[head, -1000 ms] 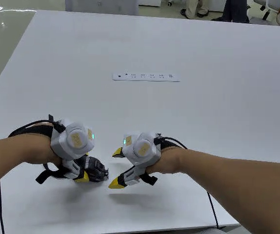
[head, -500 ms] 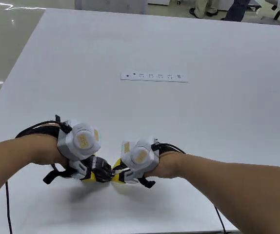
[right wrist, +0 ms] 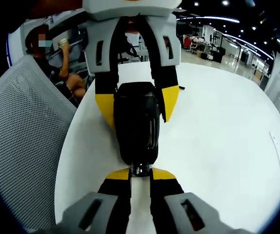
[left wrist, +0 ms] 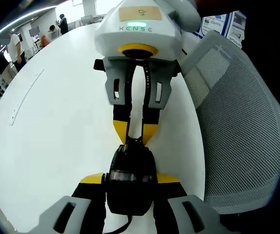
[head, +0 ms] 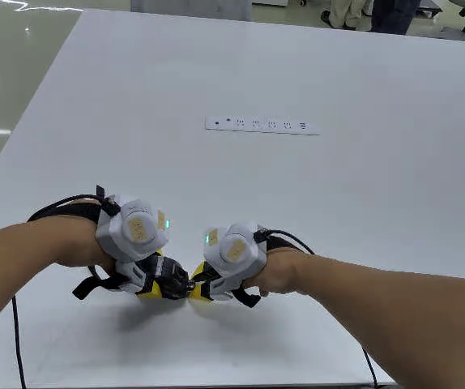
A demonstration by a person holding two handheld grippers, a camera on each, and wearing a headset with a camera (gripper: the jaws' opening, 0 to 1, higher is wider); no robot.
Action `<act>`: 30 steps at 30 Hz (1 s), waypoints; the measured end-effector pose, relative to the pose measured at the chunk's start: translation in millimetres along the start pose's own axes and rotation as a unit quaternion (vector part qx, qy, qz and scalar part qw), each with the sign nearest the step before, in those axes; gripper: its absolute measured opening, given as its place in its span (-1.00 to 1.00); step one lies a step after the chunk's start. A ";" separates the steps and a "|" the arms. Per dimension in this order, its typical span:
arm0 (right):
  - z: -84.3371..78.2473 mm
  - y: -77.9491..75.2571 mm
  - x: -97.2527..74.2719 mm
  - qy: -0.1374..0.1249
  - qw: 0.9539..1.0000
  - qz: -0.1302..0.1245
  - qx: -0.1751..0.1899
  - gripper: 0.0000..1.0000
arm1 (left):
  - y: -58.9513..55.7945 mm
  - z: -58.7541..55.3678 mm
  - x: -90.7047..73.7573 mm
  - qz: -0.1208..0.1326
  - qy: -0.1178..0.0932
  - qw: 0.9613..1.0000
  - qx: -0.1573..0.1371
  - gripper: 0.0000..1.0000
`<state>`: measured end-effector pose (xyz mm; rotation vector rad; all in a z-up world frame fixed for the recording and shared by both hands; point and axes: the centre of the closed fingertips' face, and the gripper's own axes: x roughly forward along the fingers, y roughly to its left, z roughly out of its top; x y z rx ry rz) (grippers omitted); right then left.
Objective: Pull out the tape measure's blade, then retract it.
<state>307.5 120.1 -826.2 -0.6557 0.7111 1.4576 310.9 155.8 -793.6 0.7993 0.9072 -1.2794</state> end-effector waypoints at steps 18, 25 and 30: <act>0.0 -0.3 -0.5 0.006 1.000 -0.009 -0.006 -0.70 | 1.4 2.4 1.0 0.007 -0.009 1.000 -0.015 -0.32; -1.2 -2.4 -5.8 0.003 1.000 -0.008 -0.007 -0.73 | 1.2 1.9 -0.4 0.009 -0.011 1.000 -0.014 -0.32; -5.8 -4.1 -10.1 0.003 1.000 -0.008 0.005 -0.73 | 1.4 1.2 -1.0 0.010 -0.010 1.000 -0.017 -0.32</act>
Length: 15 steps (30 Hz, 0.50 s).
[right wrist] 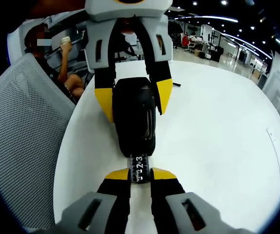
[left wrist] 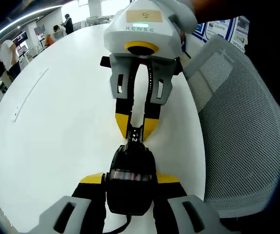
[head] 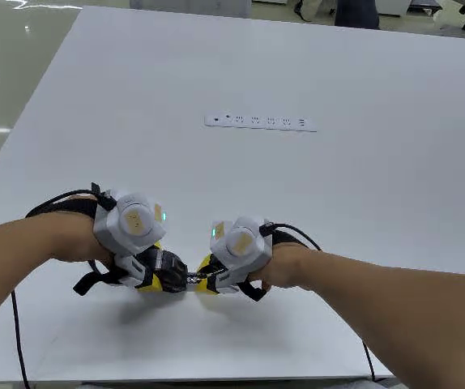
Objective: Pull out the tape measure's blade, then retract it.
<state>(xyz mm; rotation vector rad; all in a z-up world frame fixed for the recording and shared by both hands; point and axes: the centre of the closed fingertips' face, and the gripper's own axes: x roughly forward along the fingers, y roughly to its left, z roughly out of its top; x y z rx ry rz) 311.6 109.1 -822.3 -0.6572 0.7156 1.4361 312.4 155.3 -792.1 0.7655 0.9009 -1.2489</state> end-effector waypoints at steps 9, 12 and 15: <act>-7.4 0.2 -4.3 0.001 1.000 -0.001 0.007 -0.73 | 0.0 -0.5 -0.1 0.001 -0.001 1.000 -0.002 -0.32; -9.5 0.0 -5.2 0.001 1.000 -0.002 0.010 -0.73 | -0.9 -0.1 -0.9 0.001 -0.001 1.000 -0.004 -0.32; -11.5 0.1 -5.9 0.002 1.000 -0.002 0.011 -0.73 | -1.7 0.4 -1.1 0.002 0.000 1.000 -0.004 -0.32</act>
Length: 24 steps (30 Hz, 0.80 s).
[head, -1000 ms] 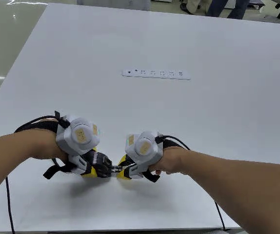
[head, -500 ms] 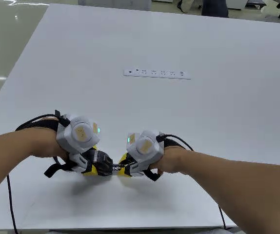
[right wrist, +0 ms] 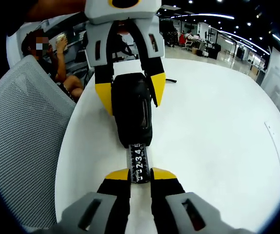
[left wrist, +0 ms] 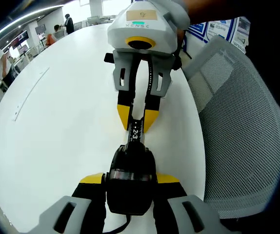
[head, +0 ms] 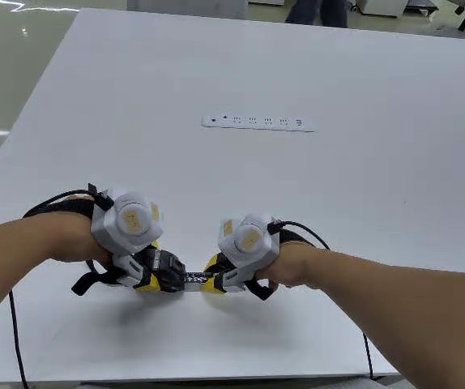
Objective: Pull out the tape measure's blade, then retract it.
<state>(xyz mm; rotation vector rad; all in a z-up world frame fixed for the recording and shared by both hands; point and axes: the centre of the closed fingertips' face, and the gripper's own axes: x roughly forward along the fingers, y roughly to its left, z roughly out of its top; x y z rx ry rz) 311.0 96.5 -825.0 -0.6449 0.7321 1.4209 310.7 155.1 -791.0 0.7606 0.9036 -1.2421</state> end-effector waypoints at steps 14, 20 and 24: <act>-8.6 -0.5 -6.5 0.004 1.000 -0.004 0.004 -0.73 | -0.8 1.4 -0.1 0.002 0.000 1.000 -0.002 -0.32; -13.2 -2.5 -9.5 0.005 1.000 -0.008 0.008 -0.73 | -0.4 1.2 -0.3 0.003 0.000 1.000 -0.004 -0.32; -14.9 -2.7 -11.0 0.006 1.000 -0.009 0.009 -0.73 | -0.3 0.9 -0.6 0.004 0.000 1.000 -0.004 -0.32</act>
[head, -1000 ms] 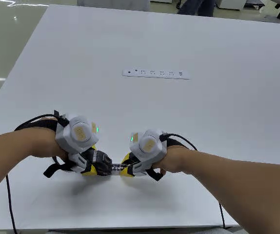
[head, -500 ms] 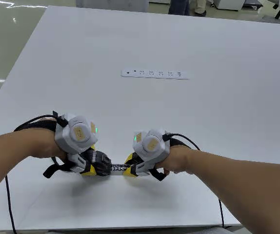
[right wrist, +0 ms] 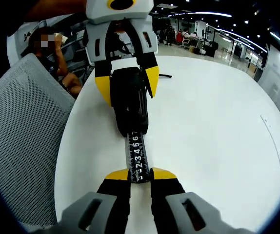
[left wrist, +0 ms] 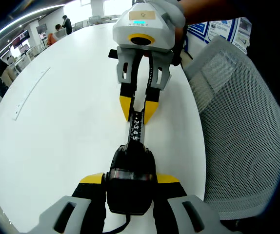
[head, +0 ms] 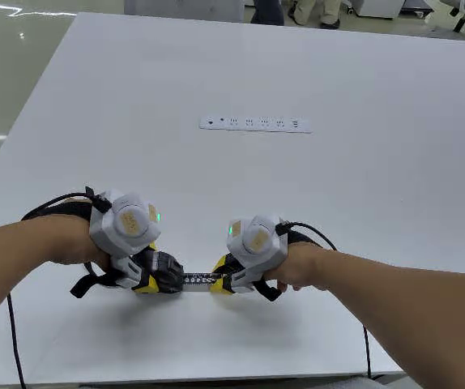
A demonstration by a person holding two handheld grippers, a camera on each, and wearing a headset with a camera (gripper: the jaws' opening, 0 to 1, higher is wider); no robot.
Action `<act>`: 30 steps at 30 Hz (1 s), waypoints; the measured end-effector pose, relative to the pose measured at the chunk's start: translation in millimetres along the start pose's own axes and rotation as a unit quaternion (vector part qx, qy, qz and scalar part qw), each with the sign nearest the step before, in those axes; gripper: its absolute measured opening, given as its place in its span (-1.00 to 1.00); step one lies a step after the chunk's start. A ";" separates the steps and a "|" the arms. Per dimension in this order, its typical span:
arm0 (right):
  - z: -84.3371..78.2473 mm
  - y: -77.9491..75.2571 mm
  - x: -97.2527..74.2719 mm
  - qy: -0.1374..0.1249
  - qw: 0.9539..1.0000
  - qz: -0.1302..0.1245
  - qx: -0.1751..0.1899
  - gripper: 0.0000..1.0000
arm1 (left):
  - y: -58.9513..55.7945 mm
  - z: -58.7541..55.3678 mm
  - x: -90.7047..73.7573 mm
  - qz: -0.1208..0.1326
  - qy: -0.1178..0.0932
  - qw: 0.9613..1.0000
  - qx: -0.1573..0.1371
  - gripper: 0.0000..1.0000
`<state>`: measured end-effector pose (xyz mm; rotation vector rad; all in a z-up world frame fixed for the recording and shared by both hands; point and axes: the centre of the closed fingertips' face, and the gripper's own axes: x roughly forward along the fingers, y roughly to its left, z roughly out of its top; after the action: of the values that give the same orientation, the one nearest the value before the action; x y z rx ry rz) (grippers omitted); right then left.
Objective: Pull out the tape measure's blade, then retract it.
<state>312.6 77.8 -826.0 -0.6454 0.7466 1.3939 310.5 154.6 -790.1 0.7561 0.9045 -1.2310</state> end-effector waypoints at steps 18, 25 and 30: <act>-9.4 -2.5 -9.8 0.006 1.000 -0.004 0.001 -0.73 | 0.9 -1.7 0.2 0.002 0.001 1.000 -0.002 -0.32; -14.4 -3.4 -14.2 0.008 1.000 -0.006 0.002 -0.73 | 1.5 -2.1 0.6 0.003 0.001 1.000 -0.002 -0.32; -16.7 -3.3 -16.3 0.008 1.000 -0.008 0.003 -0.73 | 1.6 -2.2 0.9 0.003 0.001 1.000 -0.003 -0.32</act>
<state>314.2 54.4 -823.7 -0.6569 0.7568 1.3718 311.8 156.4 -791.9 0.7550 0.9055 -1.2220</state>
